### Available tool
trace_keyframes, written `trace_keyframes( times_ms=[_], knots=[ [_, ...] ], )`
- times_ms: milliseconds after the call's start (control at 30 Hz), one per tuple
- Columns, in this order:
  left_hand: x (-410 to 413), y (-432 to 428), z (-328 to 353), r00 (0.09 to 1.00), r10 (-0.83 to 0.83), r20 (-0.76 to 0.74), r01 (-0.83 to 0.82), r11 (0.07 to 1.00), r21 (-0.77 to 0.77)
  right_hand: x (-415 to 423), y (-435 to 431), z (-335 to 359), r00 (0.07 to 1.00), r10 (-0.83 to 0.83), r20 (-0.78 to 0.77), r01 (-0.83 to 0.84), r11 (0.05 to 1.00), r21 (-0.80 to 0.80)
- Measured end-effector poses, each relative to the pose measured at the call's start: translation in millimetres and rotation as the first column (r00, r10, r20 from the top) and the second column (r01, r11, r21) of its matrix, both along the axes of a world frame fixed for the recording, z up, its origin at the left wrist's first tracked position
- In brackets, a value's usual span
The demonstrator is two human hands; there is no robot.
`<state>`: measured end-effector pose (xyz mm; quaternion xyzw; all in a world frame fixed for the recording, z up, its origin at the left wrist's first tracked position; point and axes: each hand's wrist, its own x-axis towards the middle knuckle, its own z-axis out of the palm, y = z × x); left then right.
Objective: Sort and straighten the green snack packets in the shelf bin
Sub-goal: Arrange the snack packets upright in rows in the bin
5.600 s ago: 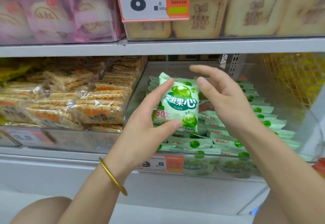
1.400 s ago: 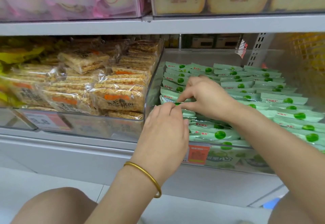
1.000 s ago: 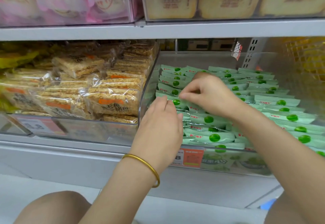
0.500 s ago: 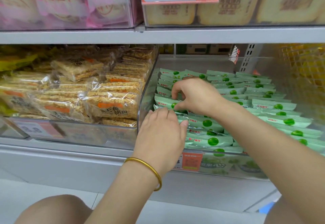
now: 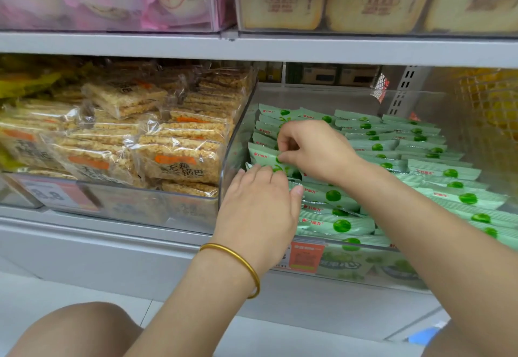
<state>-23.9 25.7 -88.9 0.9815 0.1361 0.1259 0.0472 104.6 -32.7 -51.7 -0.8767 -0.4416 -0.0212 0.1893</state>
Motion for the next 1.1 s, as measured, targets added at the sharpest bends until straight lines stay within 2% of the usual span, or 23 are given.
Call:
trace_keyframes(
  times_ms=[200,300,367,433,500,567,700,833,900,1000,1100],
  knots=[
    [-1.2,-1.2,-0.6,1.000,0.001,0.004,-0.001,1.000,0.008,-1.7,-0.5,1.6,0.993,-0.093,0.070,0.075,0.972,0.224],
    [-2.8,-1.0,1.1,1.000,-0.007,0.025,0.006,0.999,0.032,1.8,0.7,2.3,0.984,-0.176,0.039,0.152,0.925,0.347],
    [-3.3,-1.1,1.7,0.999,-0.005,0.036,0.004,1.000,0.024,8.6,2.5,2.0,0.981,-0.194,0.002,0.181,0.918,0.352],
    [-3.3,-2.2,2.8,0.999,-0.003,0.035,0.002,1.000,0.016,13.7,3.6,0.0,0.981,-0.193,-0.012,0.188,0.939,0.290],
    [-3.1,-2.6,3.1,1.000,0.001,0.023,-0.001,1.000,0.020,16.5,1.8,-1.4,0.979,-0.191,-0.068,0.203,0.923,0.327],
    [-2.9,-2.3,3.6,1.000,0.002,0.019,-0.003,1.000,0.014,14.4,-3.6,-0.6,0.969,-0.174,-0.177,0.237,0.861,0.450],
    [-2.2,-2.0,6.2,1.000,0.006,-0.002,-0.006,1.000,-0.017,2.8,-22.0,4.6,0.912,-0.104,-0.397,0.360,0.669,0.651],
    [-4.1,-2.3,10.4,0.999,0.007,-0.052,-0.008,1.000,-0.030,-7.0,-42.3,6.7,0.818,0.006,-0.575,0.501,0.482,0.719],
    [-3.7,-1.7,10.6,0.998,0.016,-0.053,-0.021,0.996,-0.091,-7.8,-49.2,7.4,0.773,0.050,-0.632,0.553,0.435,0.711],
    [-4.1,-1.6,15.4,0.998,0.019,0.066,-0.004,0.973,-0.233,-7.5,-59.8,11.5,0.739,0.065,-0.670,0.583,0.437,0.685],
    [-7.7,-0.8,24.9,0.966,0.051,0.254,0.051,0.923,-0.380,-6.2,-70.7,12.6,0.740,0.047,-0.671,0.566,0.496,0.658]
  ],
)
